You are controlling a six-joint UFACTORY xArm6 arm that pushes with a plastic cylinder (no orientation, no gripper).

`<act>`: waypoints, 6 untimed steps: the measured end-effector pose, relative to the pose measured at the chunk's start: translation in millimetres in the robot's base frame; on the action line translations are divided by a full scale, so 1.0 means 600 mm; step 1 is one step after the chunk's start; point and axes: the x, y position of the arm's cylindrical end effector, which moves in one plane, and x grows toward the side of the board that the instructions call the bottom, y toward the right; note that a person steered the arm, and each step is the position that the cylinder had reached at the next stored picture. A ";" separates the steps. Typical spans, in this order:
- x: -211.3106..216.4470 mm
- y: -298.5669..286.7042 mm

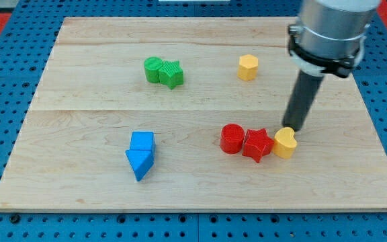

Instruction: Separate the yellow heart from red blocks

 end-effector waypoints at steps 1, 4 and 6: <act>0.030 -0.028; 0.042 -0.053; 0.058 0.001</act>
